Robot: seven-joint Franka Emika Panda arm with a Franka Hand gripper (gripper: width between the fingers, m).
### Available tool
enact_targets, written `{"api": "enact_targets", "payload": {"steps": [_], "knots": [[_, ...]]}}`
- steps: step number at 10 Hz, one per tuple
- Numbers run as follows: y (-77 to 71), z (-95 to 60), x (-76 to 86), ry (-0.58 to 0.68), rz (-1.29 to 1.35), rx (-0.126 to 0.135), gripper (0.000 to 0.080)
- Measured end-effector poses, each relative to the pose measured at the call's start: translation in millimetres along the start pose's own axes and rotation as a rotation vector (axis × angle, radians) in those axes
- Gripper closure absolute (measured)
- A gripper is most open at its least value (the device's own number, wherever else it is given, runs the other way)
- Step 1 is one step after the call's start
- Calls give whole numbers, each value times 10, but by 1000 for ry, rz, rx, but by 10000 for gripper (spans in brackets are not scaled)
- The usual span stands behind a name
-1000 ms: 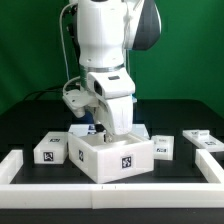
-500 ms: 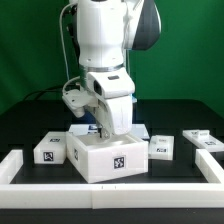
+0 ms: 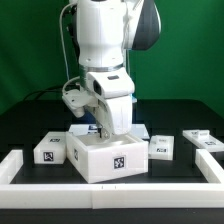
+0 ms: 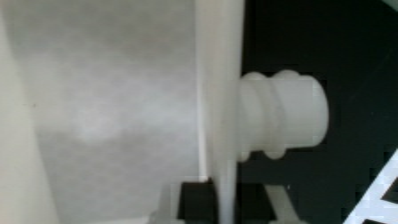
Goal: Assemble cabinet
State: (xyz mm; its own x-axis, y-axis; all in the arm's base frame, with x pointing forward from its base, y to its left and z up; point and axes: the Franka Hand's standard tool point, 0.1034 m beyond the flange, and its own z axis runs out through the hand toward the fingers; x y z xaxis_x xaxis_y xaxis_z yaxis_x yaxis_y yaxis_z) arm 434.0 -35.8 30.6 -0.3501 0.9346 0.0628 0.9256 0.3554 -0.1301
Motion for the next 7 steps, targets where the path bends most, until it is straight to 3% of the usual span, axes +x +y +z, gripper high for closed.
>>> {"api": "enact_targets", "payload": {"steps": [3, 7], "knots": [[276, -34, 31, -3, 108, -25, 762], [604, -67, 227, 8, 281, -56, 762]]}}
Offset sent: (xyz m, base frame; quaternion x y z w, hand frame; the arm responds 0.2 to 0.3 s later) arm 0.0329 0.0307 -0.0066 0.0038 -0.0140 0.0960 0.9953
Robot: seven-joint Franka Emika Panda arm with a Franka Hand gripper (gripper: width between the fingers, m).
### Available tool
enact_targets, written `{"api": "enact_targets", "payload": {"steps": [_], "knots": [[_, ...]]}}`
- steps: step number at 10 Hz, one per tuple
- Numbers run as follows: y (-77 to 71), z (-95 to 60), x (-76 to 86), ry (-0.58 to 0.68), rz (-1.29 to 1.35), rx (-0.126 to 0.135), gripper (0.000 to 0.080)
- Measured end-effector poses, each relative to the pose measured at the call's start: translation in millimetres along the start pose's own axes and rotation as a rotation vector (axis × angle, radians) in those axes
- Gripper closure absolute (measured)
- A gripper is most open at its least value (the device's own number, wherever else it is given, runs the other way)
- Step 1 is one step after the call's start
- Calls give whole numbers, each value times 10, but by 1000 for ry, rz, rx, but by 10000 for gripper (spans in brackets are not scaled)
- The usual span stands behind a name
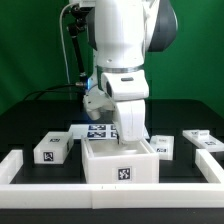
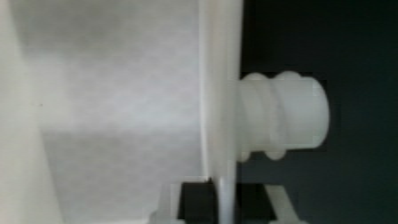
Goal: Assemble cabinet
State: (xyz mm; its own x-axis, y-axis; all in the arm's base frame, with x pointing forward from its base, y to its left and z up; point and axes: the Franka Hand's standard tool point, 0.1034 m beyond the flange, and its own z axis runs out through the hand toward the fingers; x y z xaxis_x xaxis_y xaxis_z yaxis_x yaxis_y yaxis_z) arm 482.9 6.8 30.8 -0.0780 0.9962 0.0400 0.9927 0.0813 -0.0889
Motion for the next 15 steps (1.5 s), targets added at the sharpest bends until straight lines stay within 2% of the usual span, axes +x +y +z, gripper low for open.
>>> {"api": "enact_targets", "payload": {"steps": [4, 7, 8, 12, 13, 15], "knots": [[176, -25, 360, 9, 129, -11, 762], [366, -86, 649, 10, 115, 16, 762], [401, -94, 667, 12, 109, 11, 762], [389, -83, 653, 11, 110, 12, 762], [401, -64, 665, 16, 86, -5, 762], [437, -26, 793, 26, 83, 6, 762]]}}
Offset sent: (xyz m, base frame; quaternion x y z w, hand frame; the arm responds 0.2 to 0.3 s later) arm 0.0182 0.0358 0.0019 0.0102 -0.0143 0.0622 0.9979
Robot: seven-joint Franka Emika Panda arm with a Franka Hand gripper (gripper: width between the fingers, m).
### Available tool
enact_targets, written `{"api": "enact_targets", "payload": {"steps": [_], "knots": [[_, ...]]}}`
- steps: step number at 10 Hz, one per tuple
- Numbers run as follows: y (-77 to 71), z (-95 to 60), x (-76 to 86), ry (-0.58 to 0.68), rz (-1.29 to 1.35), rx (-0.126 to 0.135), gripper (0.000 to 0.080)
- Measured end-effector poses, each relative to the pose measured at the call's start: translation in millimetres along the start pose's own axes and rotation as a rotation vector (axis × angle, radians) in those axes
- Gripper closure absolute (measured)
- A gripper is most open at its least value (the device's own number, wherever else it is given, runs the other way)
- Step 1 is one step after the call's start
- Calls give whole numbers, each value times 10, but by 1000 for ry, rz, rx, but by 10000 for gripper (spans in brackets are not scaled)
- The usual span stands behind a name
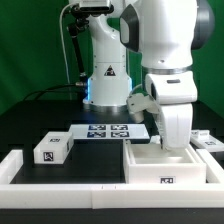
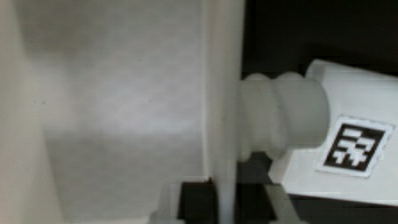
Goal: Assemble cabinet
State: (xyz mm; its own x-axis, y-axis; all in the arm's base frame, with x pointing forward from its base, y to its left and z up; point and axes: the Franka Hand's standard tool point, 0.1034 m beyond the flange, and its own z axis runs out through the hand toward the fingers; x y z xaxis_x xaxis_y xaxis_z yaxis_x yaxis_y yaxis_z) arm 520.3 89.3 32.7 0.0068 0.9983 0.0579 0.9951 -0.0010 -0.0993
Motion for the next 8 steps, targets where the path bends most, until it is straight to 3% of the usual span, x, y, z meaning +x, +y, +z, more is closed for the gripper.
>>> {"api": "enact_targets", "payload": {"steps": [3, 8], "knots": [[14, 5, 204, 12, 5, 13, 762], [16, 12, 213, 10, 33, 19, 760]]}}
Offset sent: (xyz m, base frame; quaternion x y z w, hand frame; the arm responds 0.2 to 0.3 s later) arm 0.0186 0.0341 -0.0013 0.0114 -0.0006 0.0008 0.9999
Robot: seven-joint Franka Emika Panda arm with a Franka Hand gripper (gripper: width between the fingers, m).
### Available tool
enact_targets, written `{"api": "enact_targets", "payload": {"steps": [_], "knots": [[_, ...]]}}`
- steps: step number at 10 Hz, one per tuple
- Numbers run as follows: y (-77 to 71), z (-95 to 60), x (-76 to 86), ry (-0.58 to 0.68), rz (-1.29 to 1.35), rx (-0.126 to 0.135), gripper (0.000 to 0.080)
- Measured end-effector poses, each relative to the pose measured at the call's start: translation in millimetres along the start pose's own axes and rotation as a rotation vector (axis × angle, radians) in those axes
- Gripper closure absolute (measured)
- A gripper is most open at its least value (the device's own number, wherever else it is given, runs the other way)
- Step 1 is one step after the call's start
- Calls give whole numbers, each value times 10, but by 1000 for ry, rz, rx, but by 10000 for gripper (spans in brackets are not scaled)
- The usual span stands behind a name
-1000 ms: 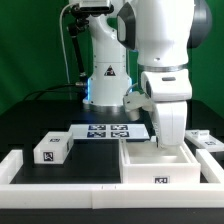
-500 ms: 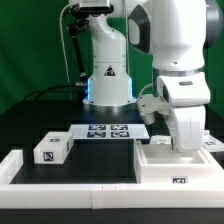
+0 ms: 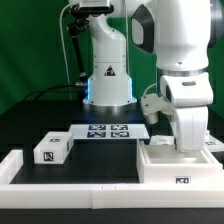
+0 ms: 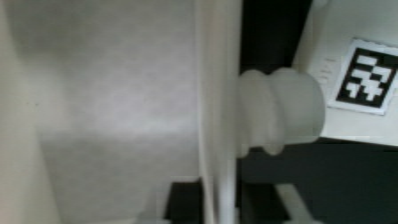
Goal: Assemble cabinet
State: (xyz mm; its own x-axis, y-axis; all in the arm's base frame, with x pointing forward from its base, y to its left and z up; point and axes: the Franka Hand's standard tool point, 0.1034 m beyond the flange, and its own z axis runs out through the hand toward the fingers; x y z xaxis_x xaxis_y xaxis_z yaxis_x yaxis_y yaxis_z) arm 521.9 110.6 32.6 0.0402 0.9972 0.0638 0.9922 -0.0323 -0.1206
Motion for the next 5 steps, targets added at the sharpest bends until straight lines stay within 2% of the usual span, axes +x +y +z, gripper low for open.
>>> {"api": "enact_targets", "payload": {"steps": [1, 2, 3, 5], "knots": [[0, 0, -2, 0, 0, 0, 514], [1, 0, -4, 0, 1, 0, 364], [-4, -6, -6, 0, 1, -2, 364], [-64, -73, -21, -7, -2, -5, 67]]}}
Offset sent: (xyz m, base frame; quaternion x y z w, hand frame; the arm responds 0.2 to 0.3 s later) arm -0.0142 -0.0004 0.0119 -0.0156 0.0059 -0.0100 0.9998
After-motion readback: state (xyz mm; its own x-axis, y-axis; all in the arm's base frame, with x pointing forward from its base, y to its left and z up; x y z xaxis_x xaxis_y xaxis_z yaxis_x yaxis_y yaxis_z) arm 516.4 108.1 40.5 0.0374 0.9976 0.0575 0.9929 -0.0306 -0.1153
